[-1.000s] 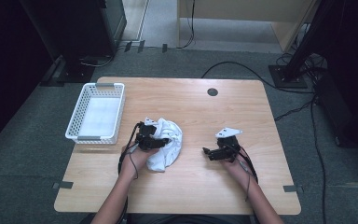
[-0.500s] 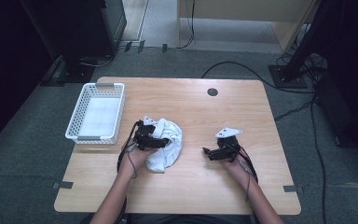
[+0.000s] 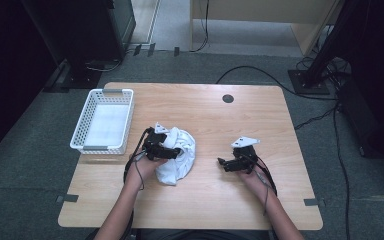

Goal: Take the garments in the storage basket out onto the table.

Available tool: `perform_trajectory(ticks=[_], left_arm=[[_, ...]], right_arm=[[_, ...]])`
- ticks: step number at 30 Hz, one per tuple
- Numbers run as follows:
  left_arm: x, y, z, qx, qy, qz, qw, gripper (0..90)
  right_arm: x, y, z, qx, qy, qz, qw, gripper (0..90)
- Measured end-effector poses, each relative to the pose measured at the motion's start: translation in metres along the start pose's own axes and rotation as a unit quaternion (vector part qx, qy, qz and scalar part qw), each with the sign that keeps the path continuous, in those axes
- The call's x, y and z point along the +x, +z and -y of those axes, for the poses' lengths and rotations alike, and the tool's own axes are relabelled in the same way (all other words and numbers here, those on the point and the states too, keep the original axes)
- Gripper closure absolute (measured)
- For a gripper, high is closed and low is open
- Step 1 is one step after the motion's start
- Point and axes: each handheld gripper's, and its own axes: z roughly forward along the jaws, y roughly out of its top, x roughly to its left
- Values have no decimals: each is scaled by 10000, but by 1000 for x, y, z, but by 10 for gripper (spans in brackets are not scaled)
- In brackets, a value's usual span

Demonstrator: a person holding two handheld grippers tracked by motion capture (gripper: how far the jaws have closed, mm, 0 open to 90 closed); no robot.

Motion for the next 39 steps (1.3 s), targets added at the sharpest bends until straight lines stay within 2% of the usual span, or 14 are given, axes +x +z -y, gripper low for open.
perform_trajectory(ticks=[13,17,19,25,29,33,36,39], left_arm=[[-4,-20,-7,-77,131,81,9999,215],[-5,-24,-10,-112,62,125,9998,206],[-6,-27,-10,-134,91,142,9998,206],[-4,-30,-11,-181,77,98,9998,206],[1,-35,-11,-240,103,-17,9997,206],[6,-39,-10,-308,62,-73,9995,206],[10,-37,-8,-261,77,-153,9995,206],[13,-34,-6,-219,79,-222,9995,207]], right_arm=[[0,0,0,0,20,22,10000,122],[1,-1,1,7,31,34,10000,122],[2,-1,0,34,34,36,10000,122],[7,0,-3,28,138,-76,9999,122],[14,0,-7,-6,16,-178,9998,136],[21,0,-12,-53,-8,-281,9996,155],[26,0,-15,-66,-3,-329,9994,190],[32,0,-18,-94,-95,-409,9991,221]])
